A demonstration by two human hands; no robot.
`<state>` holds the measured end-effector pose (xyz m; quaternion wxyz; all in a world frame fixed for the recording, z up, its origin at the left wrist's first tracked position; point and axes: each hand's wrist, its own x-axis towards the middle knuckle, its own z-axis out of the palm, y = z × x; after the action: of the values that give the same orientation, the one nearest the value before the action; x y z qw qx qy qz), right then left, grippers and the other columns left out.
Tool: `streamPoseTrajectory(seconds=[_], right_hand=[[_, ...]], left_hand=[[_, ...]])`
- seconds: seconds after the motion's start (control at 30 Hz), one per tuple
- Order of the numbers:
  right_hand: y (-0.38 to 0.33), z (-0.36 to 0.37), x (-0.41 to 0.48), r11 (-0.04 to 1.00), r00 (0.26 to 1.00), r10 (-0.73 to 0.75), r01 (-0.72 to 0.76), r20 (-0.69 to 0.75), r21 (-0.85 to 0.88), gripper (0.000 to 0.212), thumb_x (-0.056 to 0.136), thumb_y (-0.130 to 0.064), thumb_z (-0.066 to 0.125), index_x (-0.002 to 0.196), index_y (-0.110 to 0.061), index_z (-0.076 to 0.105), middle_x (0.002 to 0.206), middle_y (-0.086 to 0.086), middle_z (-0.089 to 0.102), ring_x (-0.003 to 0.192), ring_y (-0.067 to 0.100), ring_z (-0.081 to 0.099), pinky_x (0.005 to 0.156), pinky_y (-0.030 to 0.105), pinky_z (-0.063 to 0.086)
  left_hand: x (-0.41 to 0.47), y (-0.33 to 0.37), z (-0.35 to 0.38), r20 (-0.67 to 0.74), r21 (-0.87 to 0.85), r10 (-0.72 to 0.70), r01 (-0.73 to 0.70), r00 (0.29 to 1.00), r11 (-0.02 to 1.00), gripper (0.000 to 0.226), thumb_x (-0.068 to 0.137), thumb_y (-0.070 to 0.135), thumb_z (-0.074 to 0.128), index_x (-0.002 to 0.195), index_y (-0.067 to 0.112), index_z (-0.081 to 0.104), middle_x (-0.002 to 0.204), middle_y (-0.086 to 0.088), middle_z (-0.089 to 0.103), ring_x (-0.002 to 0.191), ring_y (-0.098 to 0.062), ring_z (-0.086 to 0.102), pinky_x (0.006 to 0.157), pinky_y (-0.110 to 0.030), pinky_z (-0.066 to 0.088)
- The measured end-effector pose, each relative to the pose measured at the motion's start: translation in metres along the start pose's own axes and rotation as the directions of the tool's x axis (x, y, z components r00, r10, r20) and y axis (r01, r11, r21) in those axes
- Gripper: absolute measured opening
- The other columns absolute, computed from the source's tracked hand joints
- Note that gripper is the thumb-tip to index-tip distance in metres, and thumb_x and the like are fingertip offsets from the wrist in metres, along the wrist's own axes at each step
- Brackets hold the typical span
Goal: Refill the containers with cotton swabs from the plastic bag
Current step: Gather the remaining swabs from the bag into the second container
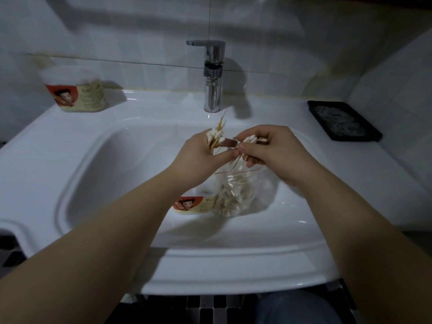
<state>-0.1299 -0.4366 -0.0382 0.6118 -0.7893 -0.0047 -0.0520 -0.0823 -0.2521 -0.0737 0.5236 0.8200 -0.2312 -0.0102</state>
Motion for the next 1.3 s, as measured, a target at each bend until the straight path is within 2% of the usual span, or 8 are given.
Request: streamPoseTrajectory(seconds=[0.17,0.3,0.4,0.6,0.77,0.93,1.07,1.3], right_hand=[[0.003,0.0,0.002,0.999,1.0,0.023,-0.023,0.007,-0.023,0.022,0.086,0.007,0.074,0.105,-0.004,0.074,0.071,0.009,0.071,0.057,0.016,0.066,0.06,0.02,0.055],[0.004,-0.003,0.005,0.998,0.993,0.062,-0.06,-0.102,0.022,0.02,0.086,0.006,0.075,0.103,-0.003,0.075,0.078,0.017,0.069,0.057,0.019,0.066,0.064,0.022,0.057],[0.004,-0.009,0.008,0.994,0.981,0.082,-0.066,-0.178,0.089,0.016,0.086,0.006,0.075,0.098,-0.003,0.075,0.086,0.019,0.068,0.058,0.019,0.066,0.064,0.021,0.057],[0.003,-0.01,0.007,0.992,0.986,0.078,-0.063,-0.144,0.107,0.013,0.085,0.006,0.075,0.095,-0.002,0.074,0.08,0.019,0.068,0.061,0.022,0.066,0.068,0.025,0.059],[0.003,-0.009,0.007,0.994,0.99,0.062,-0.05,-0.124,0.095,0.013,0.085,0.005,0.076,0.096,-0.001,0.074,0.073,0.018,0.068,0.062,0.024,0.065,0.071,0.028,0.061],[0.001,-0.008,0.005,0.995,0.991,0.05,-0.038,-0.125,0.096,0.013,0.086,0.004,0.076,0.098,-0.002,0.075,0.076,0.018,0.068,0.063,0.026,0.066,0.068,0.024,0.059],[-0.002,-0.007,0.002,0.996,0.994,0.045,-0.037,-0.098,0.084,0.014,0.086,0.003,0.076,0.098,-0.004,0.076,0.08,0.017,0.069,0.062,0.023,0.067,0.068,0.023,0.059],[-0.001,-0.009,0.002,0.998,0.993,0.048,-0.045,-0.109,0.032,0.016,0.088,0.0,0.076,0.103,-0.003,0.076,0.088,0.02,0.071,0.068,0.026,0.071,0.072,0.024,0.06]], left_hand=[[0.0,0.003,0.003,-0.002,-0.008,-0.059,0.059,0.998,0.998,0.018,0.089,0.024,0.076,0.09,0.007,0.072,0.059,0.018,0.065,0.052,0.002,0.056,0.051,-0.018,0.043],[-0.002,0.005,0.004,0.0,-0.08,-0.085,0.084,0.996,0.993,0.01,0.094,0.017,0.07,0.09,0.012,0.063,0.083,0.005,0.075,0.076,-0.005,0.075,0.049,-0.022,0.05],[-0.003,0.007,0.002,0.015,-0.097,-0.1,0.101,0.995,0.99,0.001,0.1,0.012,0.059,0.1,0.013,0.059,0.092,-0.004,0.07,0.075,-0.005,0.075,0.05,-0.02,0.051],[0.002,-0.002,0.003,-0.028,-0.125,-0.135,0.131,0.99,0.984,0.017,0.094,0.009,0.043,0.094,0.025,0.051,0.089,-0.002,0.062,0.067,-0.016,0.054,0.059,-0.032,0.043],[0.0,0.01,0.001,-0.017,-0.336,-0.168,0.153,0.986,0.929,0.018,0.097,0.002,0.038,0.093,0.02,0.038,0.071,0.003,0.045,0.052,-0.009,0.034,0.045,-0.022,0.029],[-0.003,0.013,-0.001,0.014,-0.388,-0.133,0.128,0.991,0.913,0.015,0.104,0.017,0.047,0.112,0.009,0.056,0.062,0.006,0.038,0.051,-0.011,0.031,0.046,-0.026,0.027],[-0.004,0.009,0.004,0.004,-0.233,-0.161,0.157,0.987,0.96,0.036,0.101,0.027,0.058,0.102,-0.008,0.06,0.055,0.002,0.04,0.047,-0.015,0.036,0.044,-0.026,0.036],[-0.003,0.006,0.002,-0.021,-0.219,-0.19,0.181,0.982,0.959,0.024,0.106,0.018,0.044,0.108,0.023,0.067,0.062,0.006,0.065,0.053,-0.01,0.049,0.05,-0.026,0.041]])
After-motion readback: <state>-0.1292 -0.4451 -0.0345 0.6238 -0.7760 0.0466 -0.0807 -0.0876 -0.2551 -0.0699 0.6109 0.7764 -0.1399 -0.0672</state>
